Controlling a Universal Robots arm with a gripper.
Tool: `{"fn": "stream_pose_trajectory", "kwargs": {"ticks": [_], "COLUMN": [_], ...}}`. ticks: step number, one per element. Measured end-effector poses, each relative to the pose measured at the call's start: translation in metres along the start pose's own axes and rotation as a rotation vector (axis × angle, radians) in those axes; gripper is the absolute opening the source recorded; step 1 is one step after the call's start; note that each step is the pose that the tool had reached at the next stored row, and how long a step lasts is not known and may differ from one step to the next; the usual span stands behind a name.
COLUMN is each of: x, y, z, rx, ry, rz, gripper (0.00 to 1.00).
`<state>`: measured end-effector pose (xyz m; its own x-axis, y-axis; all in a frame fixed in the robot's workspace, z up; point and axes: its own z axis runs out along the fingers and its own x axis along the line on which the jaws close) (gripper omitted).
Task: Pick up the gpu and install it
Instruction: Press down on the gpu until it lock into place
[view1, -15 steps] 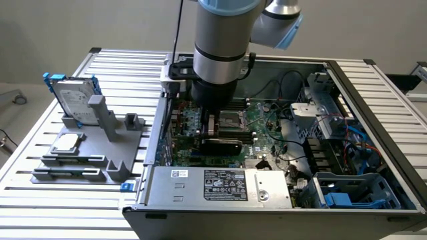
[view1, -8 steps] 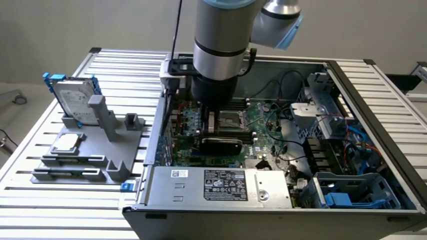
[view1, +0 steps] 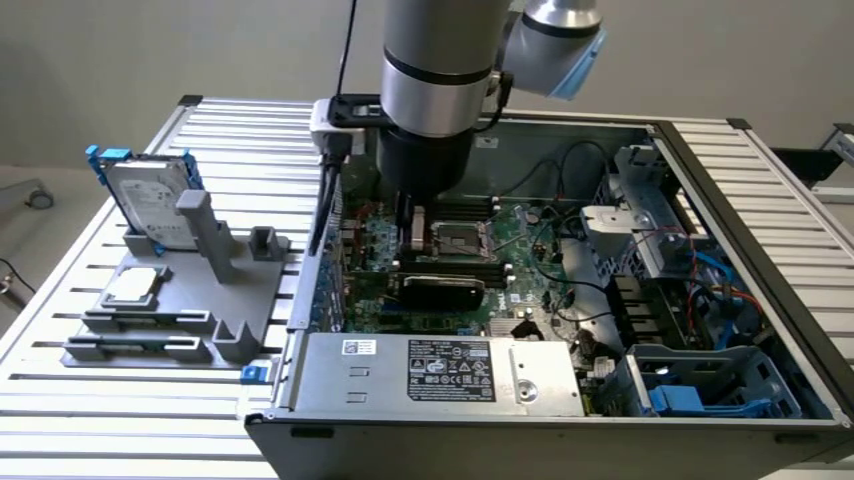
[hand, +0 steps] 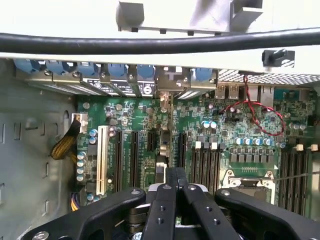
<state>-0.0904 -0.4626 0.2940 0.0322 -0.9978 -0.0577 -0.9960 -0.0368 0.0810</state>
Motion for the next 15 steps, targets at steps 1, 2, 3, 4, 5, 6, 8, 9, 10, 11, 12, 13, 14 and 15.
{"fn": "stream_pose_trajectory", "kwargs": {"ticks": [1,2,3,4,5,6,8,9,10,11,12,13,14,15], "x": [0.000,0.000,0.000,0.000,0.000,0.000,0.000,0.000,-0.001,-0.001,-0.001,-0.001,-0.001,-0.001], "y": [0.0015,0.0030,0.0047,0.0065,0.0082,0.0101,0.0137,0.0154,0.0172,0.0190,0.0208,0.0225,0.0242,0.0258], "z": [0.0002,0.0002,0.0002,0.0004,0.0005,0.0006,0.0009,0.0011,0.0013,0.0014,0.0016,0.0017,0.0018,0.0019], "rx": [-0.0039,-0.0083,-0.0136,-0.0191,-0.0252,-0.0315,-0.0455,-0.0529,-0.0602,-0.0675,-0.0738,-0.0797,-0.0848,-0.0897], "ry": [-0.0004,-0.0004,-0.0004,-0.0006,-0.0007,-0.0007,-0.0003,-0.0001,0.0003,0.0012,0.0029,0.0064,0.0106,0.0155], "rz": [0.000,0.000,0.001,0.001,0.001,0.002,0.003,0.003,0.004,0.004,0.005,0.005,0.006,0.007], "gripper": [0.11,0.11,0.11,0.11,0.11,0.11,0.11,0.11,0.11,0.11,0.11,0.11,0.11,0.11]}}
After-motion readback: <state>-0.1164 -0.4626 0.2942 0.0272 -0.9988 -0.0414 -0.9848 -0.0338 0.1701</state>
